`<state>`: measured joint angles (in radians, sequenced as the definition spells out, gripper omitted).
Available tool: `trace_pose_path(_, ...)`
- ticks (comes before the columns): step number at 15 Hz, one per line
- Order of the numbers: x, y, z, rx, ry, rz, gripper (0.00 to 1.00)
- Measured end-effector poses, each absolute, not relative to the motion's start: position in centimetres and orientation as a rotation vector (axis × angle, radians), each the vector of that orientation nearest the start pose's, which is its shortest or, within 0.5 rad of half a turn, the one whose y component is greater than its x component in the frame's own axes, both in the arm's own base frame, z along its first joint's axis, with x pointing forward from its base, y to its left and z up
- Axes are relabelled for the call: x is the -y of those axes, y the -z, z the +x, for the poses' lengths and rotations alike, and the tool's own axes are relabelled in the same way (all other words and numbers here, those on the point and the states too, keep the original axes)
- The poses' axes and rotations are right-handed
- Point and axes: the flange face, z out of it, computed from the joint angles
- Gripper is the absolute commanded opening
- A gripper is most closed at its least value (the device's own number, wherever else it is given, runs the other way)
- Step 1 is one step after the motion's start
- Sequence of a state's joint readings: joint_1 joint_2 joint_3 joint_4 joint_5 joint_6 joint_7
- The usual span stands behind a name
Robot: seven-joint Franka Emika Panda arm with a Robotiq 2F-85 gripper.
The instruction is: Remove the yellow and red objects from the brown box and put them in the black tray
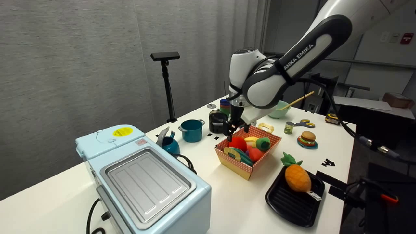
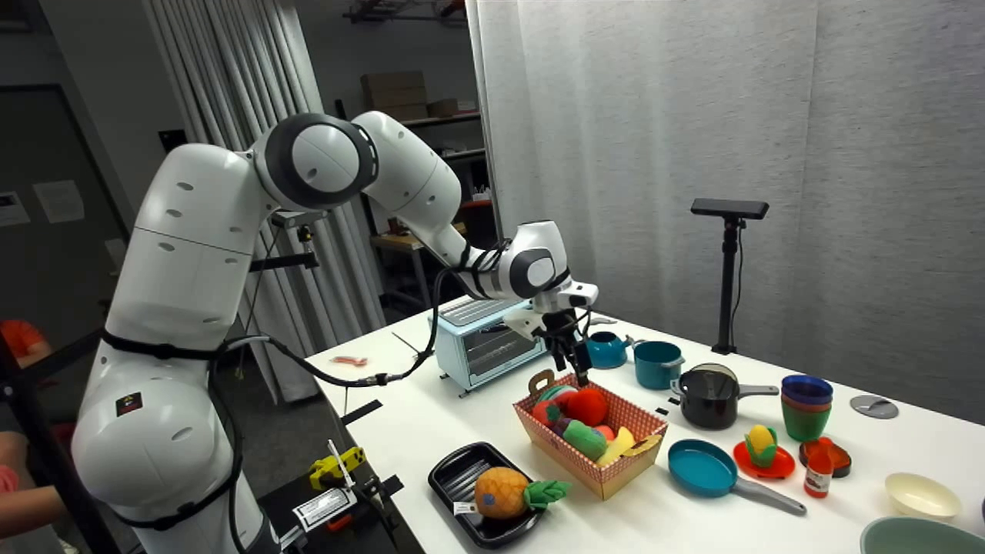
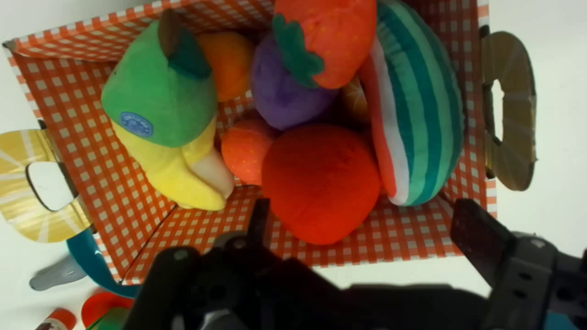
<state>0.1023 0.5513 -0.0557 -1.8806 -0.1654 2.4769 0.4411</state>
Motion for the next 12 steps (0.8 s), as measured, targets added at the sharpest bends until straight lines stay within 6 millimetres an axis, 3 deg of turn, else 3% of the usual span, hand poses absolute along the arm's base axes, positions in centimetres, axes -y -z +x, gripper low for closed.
trace_pose_path(3,-2.7,-21.1,65.3,-0.461,0.134,-3.233,1.00)
trace_pose_path(9,3.2,-18.6,68.9,-0.631,0.130,-3.230,1.00)
trace_pose_path(12,3.9,-17.5,69.4,-0.647,0.092,-3.234,1.00)
